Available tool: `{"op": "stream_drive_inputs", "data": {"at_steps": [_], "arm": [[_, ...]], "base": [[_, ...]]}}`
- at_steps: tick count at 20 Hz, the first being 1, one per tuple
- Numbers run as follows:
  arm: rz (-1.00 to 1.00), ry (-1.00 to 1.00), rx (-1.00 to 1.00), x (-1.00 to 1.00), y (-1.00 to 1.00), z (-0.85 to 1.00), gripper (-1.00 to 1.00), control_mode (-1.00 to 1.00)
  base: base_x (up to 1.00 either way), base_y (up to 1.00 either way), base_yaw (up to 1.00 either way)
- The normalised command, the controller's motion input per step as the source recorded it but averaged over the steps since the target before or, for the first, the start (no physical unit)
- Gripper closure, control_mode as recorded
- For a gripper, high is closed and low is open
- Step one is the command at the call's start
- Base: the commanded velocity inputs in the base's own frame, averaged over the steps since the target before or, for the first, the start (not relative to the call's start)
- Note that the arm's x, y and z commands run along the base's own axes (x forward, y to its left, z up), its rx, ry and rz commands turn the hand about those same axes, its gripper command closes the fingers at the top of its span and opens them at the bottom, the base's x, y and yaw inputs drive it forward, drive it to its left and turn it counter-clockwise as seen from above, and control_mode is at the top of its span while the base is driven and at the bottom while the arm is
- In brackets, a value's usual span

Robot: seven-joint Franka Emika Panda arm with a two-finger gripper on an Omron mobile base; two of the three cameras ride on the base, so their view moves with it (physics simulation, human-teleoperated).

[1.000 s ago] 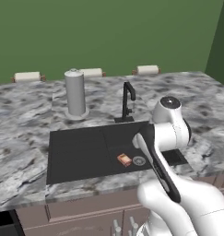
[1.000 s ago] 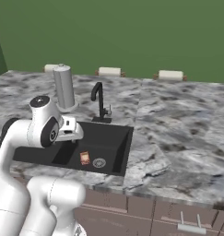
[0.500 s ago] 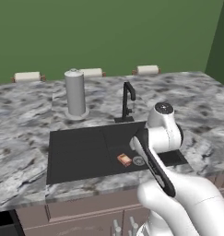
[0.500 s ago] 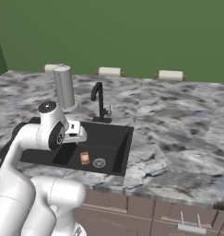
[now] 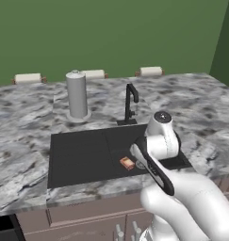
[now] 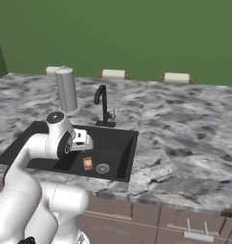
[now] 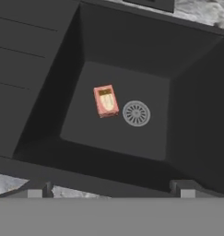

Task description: Pick up the bar soap and bar soap from the sink, and place them back in the cabinet, and close the cabinet doors.

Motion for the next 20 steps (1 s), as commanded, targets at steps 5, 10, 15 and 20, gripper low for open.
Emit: {"op": "stream_drive_inputs", "data": {"at_steps": [5, 10, 15, 20], "arm": [[0.00, 0.00, 0.00, 0.24, 0.00, -0.26, -1.00, -1.00], [0.00, 0.00, 0.00, 0.28, 0.00, -0.29, -1.00, -1.00], [0.00, 0.00, 0.00, 0.26, 0.00, -0.26, -1.00, -1.00], [0.00, 0.00, 0.00, 0.20, 0.00, -0.30, -1.00, -1.00]], "base": [[0.00, 0.00, 0.00], [0.00, 0.00, 0.00], [0.00, 0.00, 0.00], [0.00, 0.00, 0.00]]}}
